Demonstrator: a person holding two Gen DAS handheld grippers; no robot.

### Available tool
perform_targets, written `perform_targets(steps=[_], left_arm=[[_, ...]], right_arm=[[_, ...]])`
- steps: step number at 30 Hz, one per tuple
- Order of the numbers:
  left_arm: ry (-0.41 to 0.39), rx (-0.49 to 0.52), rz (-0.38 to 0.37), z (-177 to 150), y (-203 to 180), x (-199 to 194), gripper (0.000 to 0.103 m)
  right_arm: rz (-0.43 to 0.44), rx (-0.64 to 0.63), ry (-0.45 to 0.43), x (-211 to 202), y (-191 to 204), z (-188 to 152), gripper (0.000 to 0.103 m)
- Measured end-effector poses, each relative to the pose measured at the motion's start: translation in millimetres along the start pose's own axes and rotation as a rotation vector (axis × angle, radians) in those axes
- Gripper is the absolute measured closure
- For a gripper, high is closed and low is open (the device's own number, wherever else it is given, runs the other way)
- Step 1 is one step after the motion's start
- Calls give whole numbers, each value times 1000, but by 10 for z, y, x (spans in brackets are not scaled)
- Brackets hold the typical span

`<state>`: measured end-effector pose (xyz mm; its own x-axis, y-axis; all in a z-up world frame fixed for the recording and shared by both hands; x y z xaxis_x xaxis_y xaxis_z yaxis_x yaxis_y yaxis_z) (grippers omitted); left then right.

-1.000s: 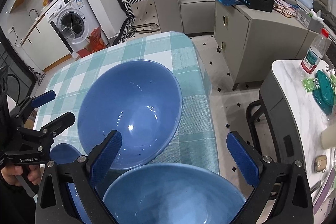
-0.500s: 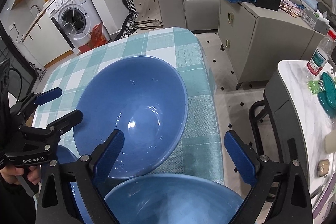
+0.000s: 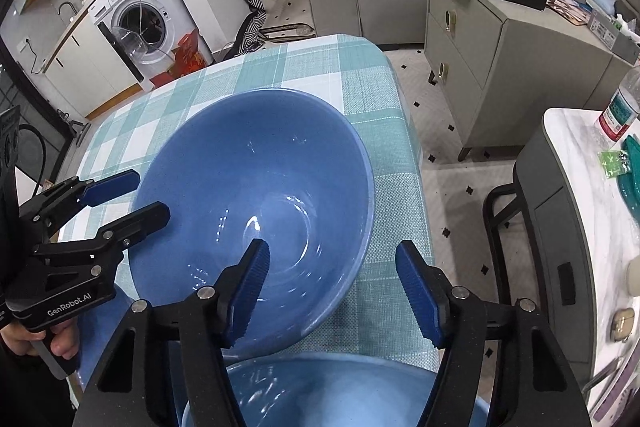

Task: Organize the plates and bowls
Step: 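Move the left gripper to a dark blue bowl rim while the right gripper approaches the same bowl, then close the left gripper on the dark blue bowl rim while the right gripper closes on its rim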

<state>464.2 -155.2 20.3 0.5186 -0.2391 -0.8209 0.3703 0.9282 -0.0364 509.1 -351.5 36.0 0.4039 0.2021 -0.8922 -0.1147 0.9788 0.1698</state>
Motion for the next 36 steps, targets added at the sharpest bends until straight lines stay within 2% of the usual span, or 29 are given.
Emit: perform_targets(steps=[4,9,18,21,23,34,36], left_arm=[[11,5,-3,-5,-6,20,58],[15,1,-11,-2,-14,38,67],[14,-4,-24,1,-15,49,76],[9,-7,-30,3,-14,46,79],[9,-7,-38,5,-12,50,82],[7,10,-35,6,-66,61,86],[6,11,-34,4,-68,56,86]], right_arm=[[1,2,5,19,-4,-13,41],[1,9,3,18,-25,-23,47],[4,14,-8,12,-64,-31,55],[7,15,-11,16,-64,-30,60],[10,12,-13,18,-59,-32,69],[0,11,-34,-4,-18,-26,86],[-1,11,-36,-19,-21,-30,86]])
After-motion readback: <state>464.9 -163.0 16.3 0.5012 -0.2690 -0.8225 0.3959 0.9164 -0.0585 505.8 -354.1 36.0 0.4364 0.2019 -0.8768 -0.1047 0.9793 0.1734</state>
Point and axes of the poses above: each gripper's, at about its wrist camera, not at the fingertips, and x roughly the way its jaws point, y to its left, z to its top, the point moved 1 cm from there along x, roughly the way its jaws point, and after that the axes turned 4 degrees about x, right-handed, at the moved point
